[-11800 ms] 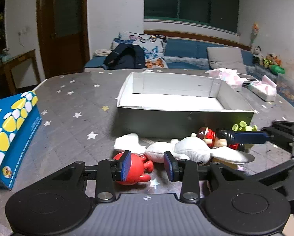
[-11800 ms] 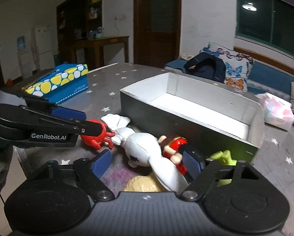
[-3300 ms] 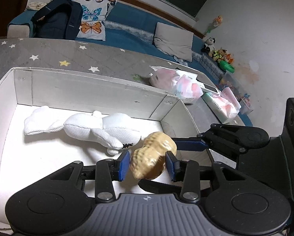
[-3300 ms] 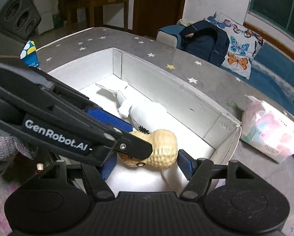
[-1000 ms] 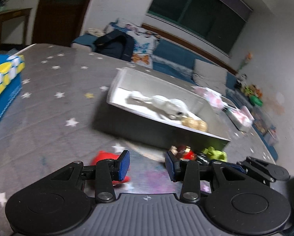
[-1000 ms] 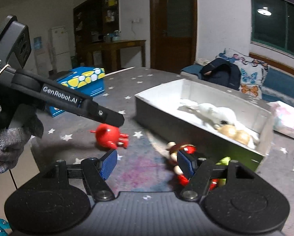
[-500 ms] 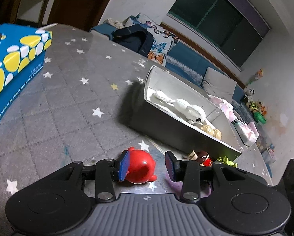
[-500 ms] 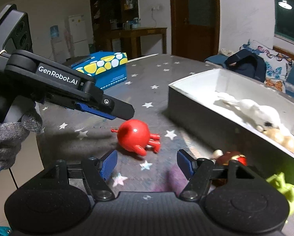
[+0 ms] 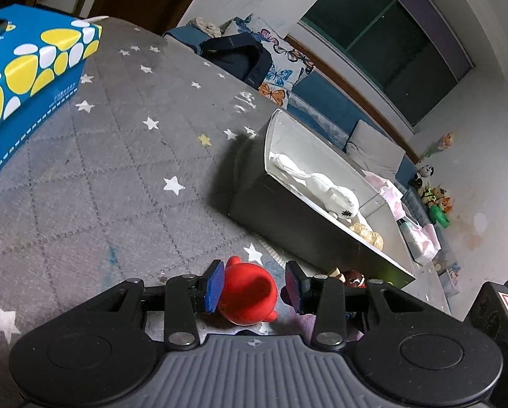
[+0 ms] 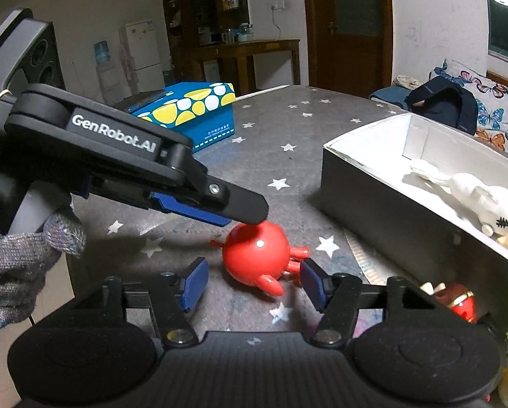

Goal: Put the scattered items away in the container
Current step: 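Close the left gripper on the red round figure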

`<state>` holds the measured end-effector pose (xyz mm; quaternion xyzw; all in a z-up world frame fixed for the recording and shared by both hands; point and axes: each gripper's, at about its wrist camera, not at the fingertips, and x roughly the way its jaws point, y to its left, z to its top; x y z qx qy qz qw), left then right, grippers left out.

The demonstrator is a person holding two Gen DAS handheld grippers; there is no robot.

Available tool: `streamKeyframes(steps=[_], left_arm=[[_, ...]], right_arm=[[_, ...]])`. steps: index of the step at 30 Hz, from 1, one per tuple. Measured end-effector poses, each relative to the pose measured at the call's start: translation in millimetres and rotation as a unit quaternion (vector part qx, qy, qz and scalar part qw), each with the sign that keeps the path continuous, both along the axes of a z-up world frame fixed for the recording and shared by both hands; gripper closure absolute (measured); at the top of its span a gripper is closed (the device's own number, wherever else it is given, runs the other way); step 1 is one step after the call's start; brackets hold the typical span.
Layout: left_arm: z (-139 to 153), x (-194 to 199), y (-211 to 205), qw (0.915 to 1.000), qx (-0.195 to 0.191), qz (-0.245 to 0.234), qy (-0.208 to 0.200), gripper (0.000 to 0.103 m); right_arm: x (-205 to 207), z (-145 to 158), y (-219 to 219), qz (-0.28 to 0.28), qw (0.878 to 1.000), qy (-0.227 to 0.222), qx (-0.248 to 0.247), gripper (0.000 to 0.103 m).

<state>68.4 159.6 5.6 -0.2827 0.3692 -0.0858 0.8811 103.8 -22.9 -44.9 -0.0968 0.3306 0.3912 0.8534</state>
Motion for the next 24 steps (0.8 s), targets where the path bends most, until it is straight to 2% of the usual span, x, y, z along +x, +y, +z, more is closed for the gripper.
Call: streamKeyframes(steps=[7,11,24], left_arm=[[-6.7,4.2,1.0,0.9998,-0.008,0.006,0.016,0.061],[-10.2,6.2,3.3,0.9994,-0.009,0.015,0.03,0.061],[-11.4,5.5,3.1,0.9992,-0.01,0.022,0.032,0.061]], right_arm=[[3.6,-4.1,6.6,0.0,1.0,-0.002,-0.011,0.05],[5.5,-5.6,8.9,-0.001,1.0,-0.004,-0.016,0.059],[5.3,-8.8,11.7,-0.005,1.0,-0.008,-0.017,0.057]])
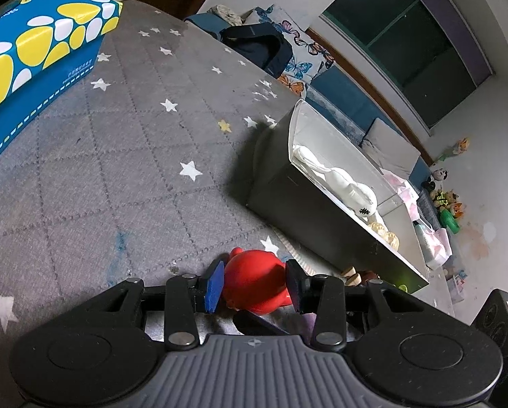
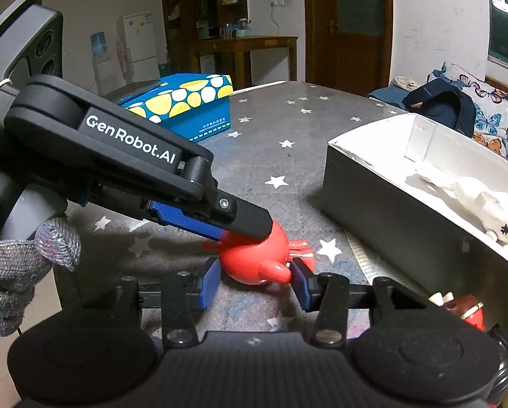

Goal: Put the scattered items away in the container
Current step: 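Close the left gripper on the red round figure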

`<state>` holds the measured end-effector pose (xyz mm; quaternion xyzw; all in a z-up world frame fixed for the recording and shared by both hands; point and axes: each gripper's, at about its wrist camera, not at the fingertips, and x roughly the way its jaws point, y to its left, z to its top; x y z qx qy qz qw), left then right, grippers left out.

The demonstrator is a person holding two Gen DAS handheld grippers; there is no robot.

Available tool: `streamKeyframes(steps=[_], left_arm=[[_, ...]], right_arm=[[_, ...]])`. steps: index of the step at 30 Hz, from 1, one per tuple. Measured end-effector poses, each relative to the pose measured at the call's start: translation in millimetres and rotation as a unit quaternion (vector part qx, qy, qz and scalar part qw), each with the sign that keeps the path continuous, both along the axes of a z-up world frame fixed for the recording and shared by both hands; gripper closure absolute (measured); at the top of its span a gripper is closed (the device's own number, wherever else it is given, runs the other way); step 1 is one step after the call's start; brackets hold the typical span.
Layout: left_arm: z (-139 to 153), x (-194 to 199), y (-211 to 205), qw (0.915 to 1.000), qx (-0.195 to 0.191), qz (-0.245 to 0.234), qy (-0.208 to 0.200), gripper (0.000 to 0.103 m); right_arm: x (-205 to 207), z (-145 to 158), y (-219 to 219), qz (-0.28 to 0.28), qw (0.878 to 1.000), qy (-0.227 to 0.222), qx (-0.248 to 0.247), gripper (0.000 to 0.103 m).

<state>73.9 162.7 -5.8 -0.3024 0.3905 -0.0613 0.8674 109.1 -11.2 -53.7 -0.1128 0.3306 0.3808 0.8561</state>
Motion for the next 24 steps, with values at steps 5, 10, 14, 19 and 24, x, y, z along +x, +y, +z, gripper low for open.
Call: streamKeyframes(steps=[5,10,14,19,24], left_arm=[[-0.7,-1.7,0.1,1.0,-0.004,0.002,0.0,0.061],[-2.2,-0.1,4.4,0.9996,-0.022,0.015,0.01,0.061],[-3.5,-2.4,5.9,0.9993,-0.03,0.02,0.013,0.061],[-7.3,-4.7,10.3,0.998,-0.06,0.012,0.017,0.061],[-0.1,-3.9,8.0,0.9992,-0.039,0.004,0.008,0.061]], right_arm=[[0.7,-1.0,-0.5,-0.002,1.0,0.002,0.006,0.054],[4.7,-1.2,0.7,-0.013,1.0,0.013,0.016,0.053],[8.4,-3.3,-0.9,-0.016,0.999,0.031,0.026,0.053],[15.0,-8.3,-5.5,-0.019,0.997,0.064,0.042,0.053],[18.4,-7.3,-9.1,-0.021,0.994,0.083,0.061,0.052]])
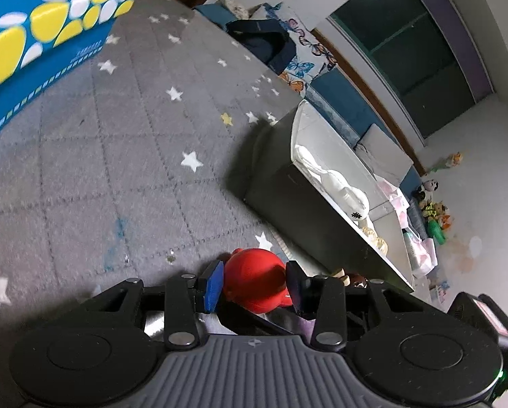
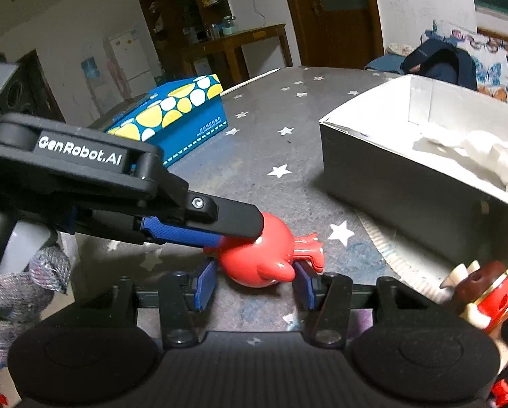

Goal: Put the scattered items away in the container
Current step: 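Close the left gripper on the red round figure, then carry the red figure into the box and open the left gripper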

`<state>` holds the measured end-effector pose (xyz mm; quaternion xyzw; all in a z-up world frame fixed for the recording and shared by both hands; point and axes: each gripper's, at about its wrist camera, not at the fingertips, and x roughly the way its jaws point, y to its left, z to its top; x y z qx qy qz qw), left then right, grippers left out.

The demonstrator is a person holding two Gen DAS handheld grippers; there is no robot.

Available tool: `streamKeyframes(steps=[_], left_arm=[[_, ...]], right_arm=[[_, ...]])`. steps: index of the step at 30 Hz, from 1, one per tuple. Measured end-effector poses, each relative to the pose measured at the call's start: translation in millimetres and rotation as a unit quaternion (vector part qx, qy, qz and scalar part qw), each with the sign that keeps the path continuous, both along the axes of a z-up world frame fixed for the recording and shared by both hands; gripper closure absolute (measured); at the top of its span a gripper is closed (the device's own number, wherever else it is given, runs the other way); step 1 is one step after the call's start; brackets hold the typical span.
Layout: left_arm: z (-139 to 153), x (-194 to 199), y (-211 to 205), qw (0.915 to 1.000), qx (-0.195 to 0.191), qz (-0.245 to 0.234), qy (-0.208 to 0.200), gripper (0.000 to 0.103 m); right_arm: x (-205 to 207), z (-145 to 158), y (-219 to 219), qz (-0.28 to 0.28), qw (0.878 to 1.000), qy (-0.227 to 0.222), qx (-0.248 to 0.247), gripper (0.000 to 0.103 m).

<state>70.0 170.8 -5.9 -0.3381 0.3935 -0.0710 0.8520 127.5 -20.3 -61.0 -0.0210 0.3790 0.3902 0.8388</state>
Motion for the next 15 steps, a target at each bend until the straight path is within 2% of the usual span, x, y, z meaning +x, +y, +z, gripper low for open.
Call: streamKeyframes(steps=[6,15], left_arm=[[4.2,5.8,4.2,0.9999,0.007,-0.001,-0.009,0.061],[-5.9,15.2,5.3,0.9999,0.002,-0.014,-0.001,0.06]], right_arm=[[3.6,0.9,-6.0,-0.008,1.0,0.02,0.022,0.052],[11.8,-0.9,-7.6,-0.026,0.997,0.052,0.052,0.052]])
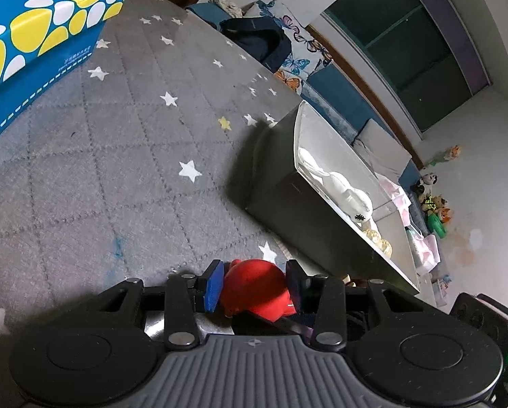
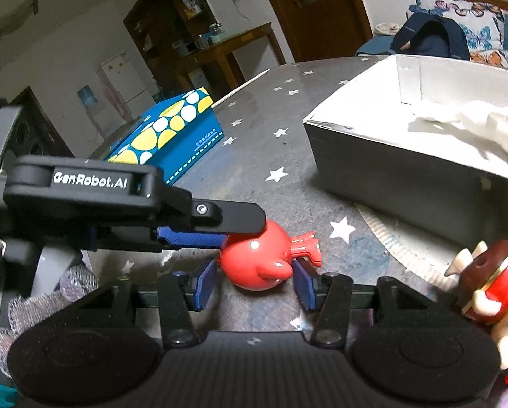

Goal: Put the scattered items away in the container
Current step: 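Carry the red figure into the box and open the left gripper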

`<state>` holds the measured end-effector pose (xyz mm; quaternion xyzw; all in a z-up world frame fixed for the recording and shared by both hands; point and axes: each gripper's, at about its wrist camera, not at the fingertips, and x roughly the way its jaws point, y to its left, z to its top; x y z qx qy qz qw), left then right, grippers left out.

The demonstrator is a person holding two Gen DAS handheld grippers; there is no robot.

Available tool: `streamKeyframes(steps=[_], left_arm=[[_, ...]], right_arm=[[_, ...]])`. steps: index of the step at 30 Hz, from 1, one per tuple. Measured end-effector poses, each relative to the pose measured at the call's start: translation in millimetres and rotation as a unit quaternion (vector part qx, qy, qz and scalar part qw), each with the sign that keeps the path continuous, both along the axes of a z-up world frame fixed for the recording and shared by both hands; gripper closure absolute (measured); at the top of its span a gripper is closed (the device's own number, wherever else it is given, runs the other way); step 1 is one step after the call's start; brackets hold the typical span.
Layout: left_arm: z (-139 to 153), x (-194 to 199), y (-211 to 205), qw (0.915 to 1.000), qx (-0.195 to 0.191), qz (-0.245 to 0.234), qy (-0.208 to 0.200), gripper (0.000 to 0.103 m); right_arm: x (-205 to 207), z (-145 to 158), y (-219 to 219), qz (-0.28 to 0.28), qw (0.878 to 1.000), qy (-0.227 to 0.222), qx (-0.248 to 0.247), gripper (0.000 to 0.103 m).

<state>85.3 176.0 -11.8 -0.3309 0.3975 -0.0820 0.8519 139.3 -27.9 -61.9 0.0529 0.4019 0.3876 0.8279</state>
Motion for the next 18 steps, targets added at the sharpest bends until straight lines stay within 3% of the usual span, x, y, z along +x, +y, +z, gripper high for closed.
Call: streamKeyframes(steps=[11,18], left_arm=[[4.9,-9.1,-4.3,1.0,0.003,-0.002,-0.009,0.061],[37.7,-17.6,-18.8,0.9983,0.005,-0.009,-0.058,0.061]], right_arm=[[-2.2,2.2,-3.6,-0.009,1.0,0.001,0.008,0.055],[-16.9,32.7,-15.1,-0.014,0.998,-0.057,0.008,0.055]])
